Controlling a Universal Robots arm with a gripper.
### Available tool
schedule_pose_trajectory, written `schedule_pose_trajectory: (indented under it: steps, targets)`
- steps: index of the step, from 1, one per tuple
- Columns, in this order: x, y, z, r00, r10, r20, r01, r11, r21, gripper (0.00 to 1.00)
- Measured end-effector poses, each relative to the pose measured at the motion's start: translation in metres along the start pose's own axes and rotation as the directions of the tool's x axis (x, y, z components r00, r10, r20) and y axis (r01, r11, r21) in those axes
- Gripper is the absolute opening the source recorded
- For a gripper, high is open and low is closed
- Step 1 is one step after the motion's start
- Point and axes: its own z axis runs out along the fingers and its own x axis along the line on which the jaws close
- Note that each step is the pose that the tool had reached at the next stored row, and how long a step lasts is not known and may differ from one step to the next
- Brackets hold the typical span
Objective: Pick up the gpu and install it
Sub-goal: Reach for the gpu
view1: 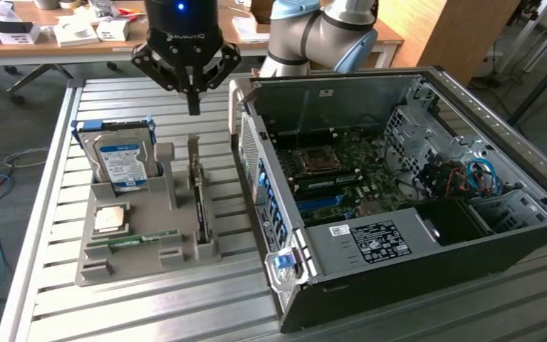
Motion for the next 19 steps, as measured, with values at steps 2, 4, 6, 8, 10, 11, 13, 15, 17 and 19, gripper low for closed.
schedule_pose_trajectory:
  steps: [2,4,6,8,10,11,13,15,17,19]
  targets:
    - [0.001,-0.0001,0.0,1.0,0.0,0.0,0.0,1.0,0.0,0.11]
    - [0.001,-0.0001,0.0,1.0,0.0,0.0,0.0,1.0,0.0,0.11]
    - [0.002,-0.0001,0.0,1.0,0.0,0.0,0.0,1.0,0.0,0.11]
    - [0.002,-0.0001,0.0,1.0,0.0,0.0,0.0,1.0,0.0,0.11]
    - [0.002,-0.0007,-0.0001,1.0,0.0,-0.0001,0.0,1.0,0.0,0.11]
    - [0.002,-0.0013,-0.0001,1.0,0.0,-0.0001,0.0,1.0,0.0,0.11]
    - [0.001,-0.0035,-0.0002,1.0,0.0,-0.0001,0.0,1.0,0.0001,0.11]
    - [0.001,-0.0061,-0.0003,1.0,0.0,-0.0001,0.0,1.0,0.0,0.11]
    - [0.001,-0.009,-0.0003,1.0,0.0,0.0,0.0,1.0,0.0,0.11]
    - [0.001,-0.0121,-0.0005,1.0,0.0,-0.0001,0.0,1.0,0.0,0.11]
